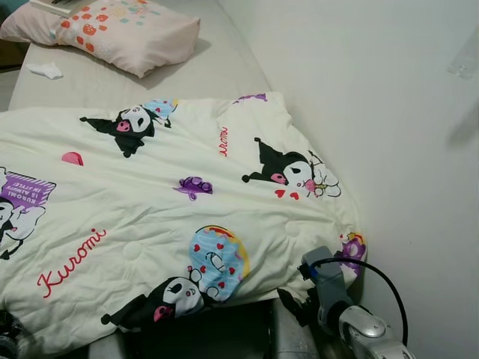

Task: Clean up the room

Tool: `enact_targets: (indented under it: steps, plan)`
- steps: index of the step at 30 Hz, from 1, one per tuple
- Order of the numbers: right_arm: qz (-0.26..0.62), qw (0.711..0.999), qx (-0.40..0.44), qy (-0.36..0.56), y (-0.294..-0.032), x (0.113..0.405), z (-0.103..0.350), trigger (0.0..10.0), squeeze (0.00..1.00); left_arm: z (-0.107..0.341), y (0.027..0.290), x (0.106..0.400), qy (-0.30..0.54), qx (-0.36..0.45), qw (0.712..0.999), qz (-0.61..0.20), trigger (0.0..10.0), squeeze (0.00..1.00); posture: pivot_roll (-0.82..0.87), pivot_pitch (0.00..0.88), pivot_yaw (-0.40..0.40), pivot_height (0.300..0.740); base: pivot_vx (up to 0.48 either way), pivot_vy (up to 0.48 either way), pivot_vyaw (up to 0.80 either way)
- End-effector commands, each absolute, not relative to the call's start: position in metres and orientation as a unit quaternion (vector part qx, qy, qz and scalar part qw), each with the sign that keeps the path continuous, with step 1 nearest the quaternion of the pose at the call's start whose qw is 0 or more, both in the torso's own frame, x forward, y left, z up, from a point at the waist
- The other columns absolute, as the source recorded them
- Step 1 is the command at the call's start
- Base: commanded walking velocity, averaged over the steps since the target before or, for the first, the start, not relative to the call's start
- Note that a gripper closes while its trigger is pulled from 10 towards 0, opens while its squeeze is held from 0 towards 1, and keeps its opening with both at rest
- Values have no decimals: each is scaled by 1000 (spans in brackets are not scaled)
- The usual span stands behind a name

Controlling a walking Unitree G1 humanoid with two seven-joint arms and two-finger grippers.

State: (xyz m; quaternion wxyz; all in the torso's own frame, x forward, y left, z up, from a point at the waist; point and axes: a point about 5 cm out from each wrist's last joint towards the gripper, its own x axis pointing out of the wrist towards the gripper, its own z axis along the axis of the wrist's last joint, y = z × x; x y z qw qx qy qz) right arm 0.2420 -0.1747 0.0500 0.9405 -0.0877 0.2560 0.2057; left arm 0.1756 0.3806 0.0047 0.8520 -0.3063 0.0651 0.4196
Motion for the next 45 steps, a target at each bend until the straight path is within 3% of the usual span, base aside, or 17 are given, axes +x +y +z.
enact_targets:
  steps: [1,8,10,17,18,23,24,45]
  plan:
    - [207,935,-101,270,-179,238,46,10000,0,2,377,176,42,-345,840,416,10000,1000,-133,240,-102,511,0,0,0]
    - [204,936,-103,268,-183,241,47,10000,0,7,376,182,-1,-383,838,389,10000,1000,-133,232,-107,511,0,0,0]
    - [207,935,-105,267,-182,243,48,10000,0,16,373,194,-42,-416,844,336,10000,1000,-133,230,-111,511,0,0,0]
    - [211,934,-106,268,-181,243,47,10000,0,18,373,197,-45,-413,847,332,10000,1000,-130,224,-117,511,0,0,0]
    - [211,934,-107,268,-182,243,47,10000,0,17,374,195,-38,-407,845,345,0,1000,-132,222,-119,511,0,0,0]
    - [210,934,-109,267,-182,245,48,10000,0,9,379,183,-15,-400,828,392,0,1000,-132,221,-119,511,0,0,0]
    - [209,935,-110,267,-184,245,49,10000,0,6,381,175,-9,-397,824,405,0,0,-132,221,-119,511,0,0,0]
    - [210,935,-112,264,-181,248,47,10000,0,13,402,157,-18,-376,815,441,0,0,-116,217,-118,511,0,0,0]
